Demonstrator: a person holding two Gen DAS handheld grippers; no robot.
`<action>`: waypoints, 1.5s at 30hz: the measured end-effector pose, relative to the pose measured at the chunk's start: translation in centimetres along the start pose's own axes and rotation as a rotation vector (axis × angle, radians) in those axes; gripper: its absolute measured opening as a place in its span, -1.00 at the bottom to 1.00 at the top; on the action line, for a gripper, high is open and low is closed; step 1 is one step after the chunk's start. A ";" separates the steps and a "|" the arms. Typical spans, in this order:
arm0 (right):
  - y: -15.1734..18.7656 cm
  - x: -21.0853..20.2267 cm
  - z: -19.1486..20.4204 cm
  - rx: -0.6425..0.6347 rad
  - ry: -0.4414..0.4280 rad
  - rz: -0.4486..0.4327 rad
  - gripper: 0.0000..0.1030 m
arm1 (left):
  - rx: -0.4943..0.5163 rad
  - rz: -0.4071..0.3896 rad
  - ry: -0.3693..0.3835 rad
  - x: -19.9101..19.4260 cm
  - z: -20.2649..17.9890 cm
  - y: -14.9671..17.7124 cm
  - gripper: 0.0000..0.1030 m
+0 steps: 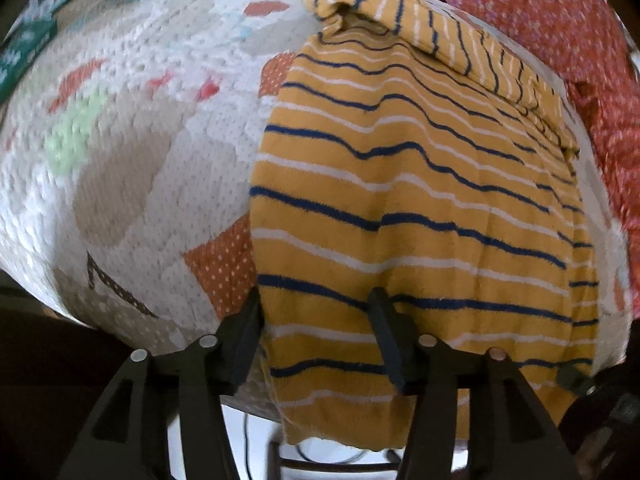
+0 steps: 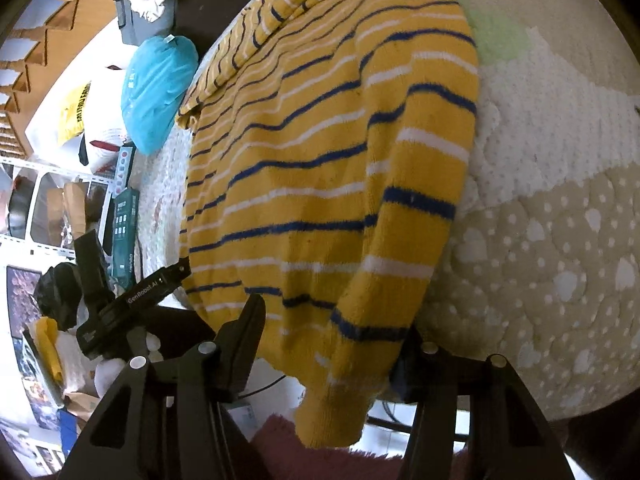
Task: Fold small clothes
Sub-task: 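Grasp the sweater hem with both grippers and lift it toward the collar, then fold the hem over toward the collar with both grippers and release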
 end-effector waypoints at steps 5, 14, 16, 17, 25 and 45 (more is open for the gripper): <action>1.3 0.6 0.8 -0.037 0.022 0.046 0.15 | -0.010 0.057 0.046 0.3 -0.2 1.3 0.54; 3.0 1.7 0.7 -0.024 0.034 0.096 -0.77 | -0.049 0.128 0.136 -1.3 -0.1 3.8 -0.75; 2.6 1.0 1.1 -0.040 0.039 0.072 -0.79 | -0.123 0.131 0.198 -2.7 0.7 3.7 -0.75; 2.1 0.3 1.7 -0.069 0.042 0.046 -0.79 | -0.144 0.133 0.222 -3.3 1.0 3.6 -0.75; -4.0 -5.7 7.2 -0.169 -0.054 -0.136 -0.80 | -0.236 0.101 0.448 -9.1 -0.7 -1.8 -0.75; -34.9 0.0 -1.4 -0.014 0.173 -0.274 -0.58 | -0.404 0.087 0.444 1.3 -10.6 -27.8 -0.60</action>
Point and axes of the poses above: each gripper's, at about its wrist camera, not at the fingertips, and x roughly the way its jaws point, z to its left, y to its underside, the point moved 8 cm from there along x, roughly the way its jaws point, and after that the axes turned 11 degrees about -x, right-handed, at the moved point
